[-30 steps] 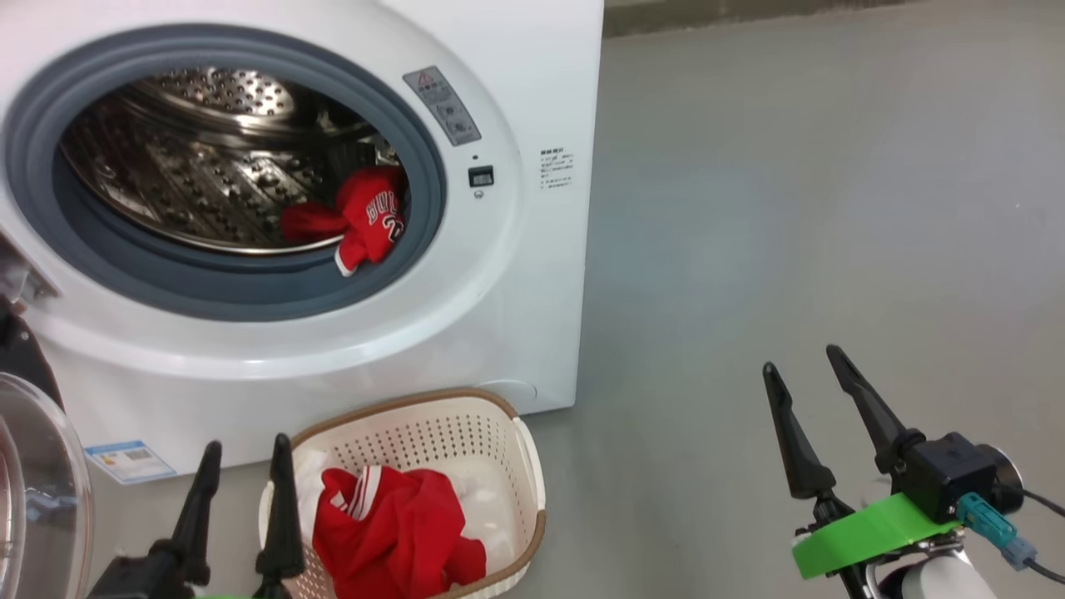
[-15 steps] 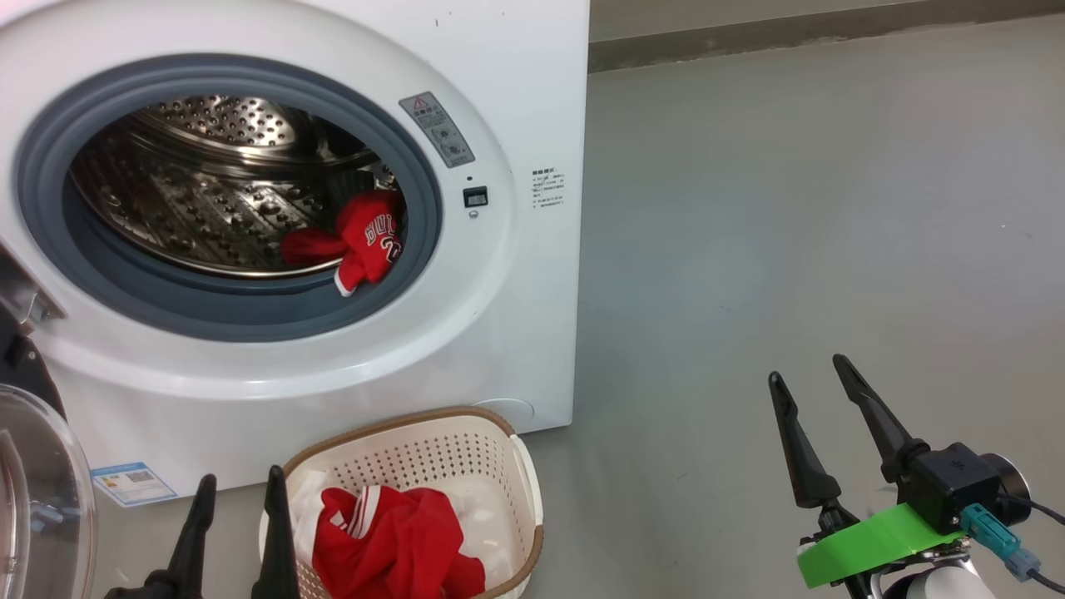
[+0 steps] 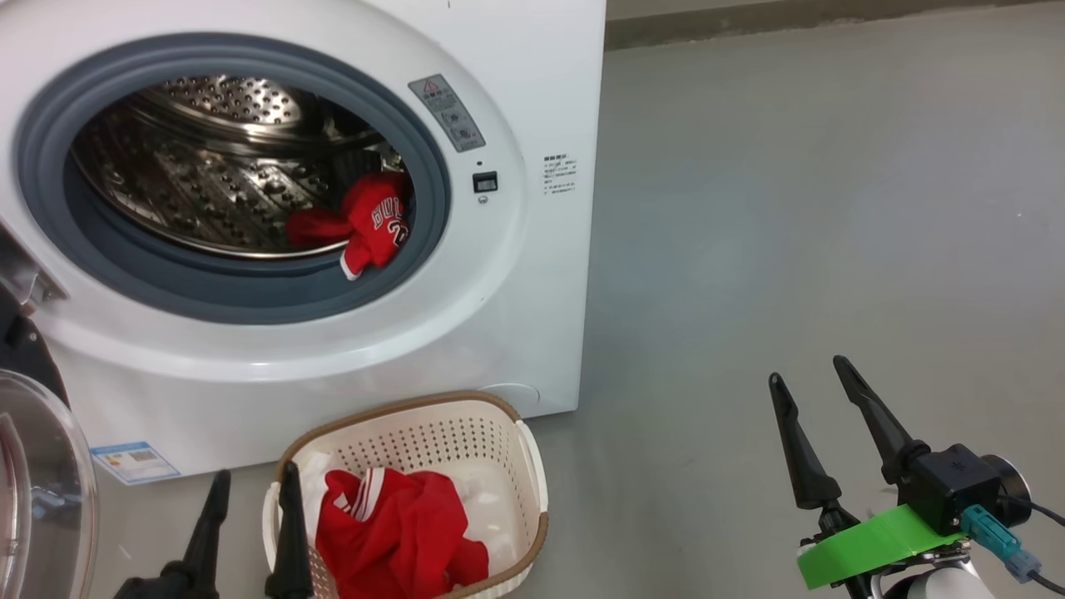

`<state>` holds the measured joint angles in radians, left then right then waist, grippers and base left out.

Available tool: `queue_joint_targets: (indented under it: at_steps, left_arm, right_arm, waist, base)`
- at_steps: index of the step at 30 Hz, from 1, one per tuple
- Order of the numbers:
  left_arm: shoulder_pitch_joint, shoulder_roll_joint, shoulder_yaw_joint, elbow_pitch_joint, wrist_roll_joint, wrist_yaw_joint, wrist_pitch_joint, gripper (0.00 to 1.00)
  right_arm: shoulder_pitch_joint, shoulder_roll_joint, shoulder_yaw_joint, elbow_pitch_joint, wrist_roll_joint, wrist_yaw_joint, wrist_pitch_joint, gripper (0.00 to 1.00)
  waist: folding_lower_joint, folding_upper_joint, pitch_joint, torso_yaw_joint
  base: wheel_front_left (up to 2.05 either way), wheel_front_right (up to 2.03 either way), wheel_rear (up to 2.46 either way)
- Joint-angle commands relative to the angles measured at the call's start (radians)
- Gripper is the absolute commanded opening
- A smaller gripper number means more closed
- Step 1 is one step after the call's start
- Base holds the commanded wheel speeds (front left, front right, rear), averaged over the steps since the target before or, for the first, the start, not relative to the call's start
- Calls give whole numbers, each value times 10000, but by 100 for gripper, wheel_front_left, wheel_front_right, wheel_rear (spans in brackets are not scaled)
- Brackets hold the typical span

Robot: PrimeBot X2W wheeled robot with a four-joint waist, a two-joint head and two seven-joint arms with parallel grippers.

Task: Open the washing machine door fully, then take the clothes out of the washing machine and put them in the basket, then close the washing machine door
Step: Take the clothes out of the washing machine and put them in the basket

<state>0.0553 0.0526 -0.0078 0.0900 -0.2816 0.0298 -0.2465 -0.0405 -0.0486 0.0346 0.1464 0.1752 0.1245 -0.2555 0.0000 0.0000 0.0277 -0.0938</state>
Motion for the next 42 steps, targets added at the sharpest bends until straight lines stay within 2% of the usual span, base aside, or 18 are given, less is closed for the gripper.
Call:
queue_joint_targets:
  at_steps: [1,10,23,35,42]
  left_arm:
    - [-565,109,290,-198,9,103,-19,100]
    - [-1413,114,396,-46,-407,86,-15,100]
    - [-3662,321,395,515,-124,187,-110,100]
    - [-6139,656,755,1912,-234,20,-147,100]
    - [-7624,771,899,2954,-500,-227,-150,100]
  right_arm:
    - [-111,-16,196,-271,-6,62,-63,100]
    - [-407,-16,182,-294,35,62,-63,100]
    - [-935,-16,183,-446,-212,62,-63,100]
    - [-1424,-16,302,-549,-302,62,-63,100]
    - [-1620,-16,279,-634,-371,62,-63,100]
  waist:
    - [0,0,160,28]
    - [0,0,1049,34]
    - [0,0,2542,222]
    - [0,0,3604,106]
    - [0,0,4164,-7]
  base:
    - [0,0,0]
    - [0,0,0]
    - [0,0,0]
    - [0,0,0]
    - [0,0,0]
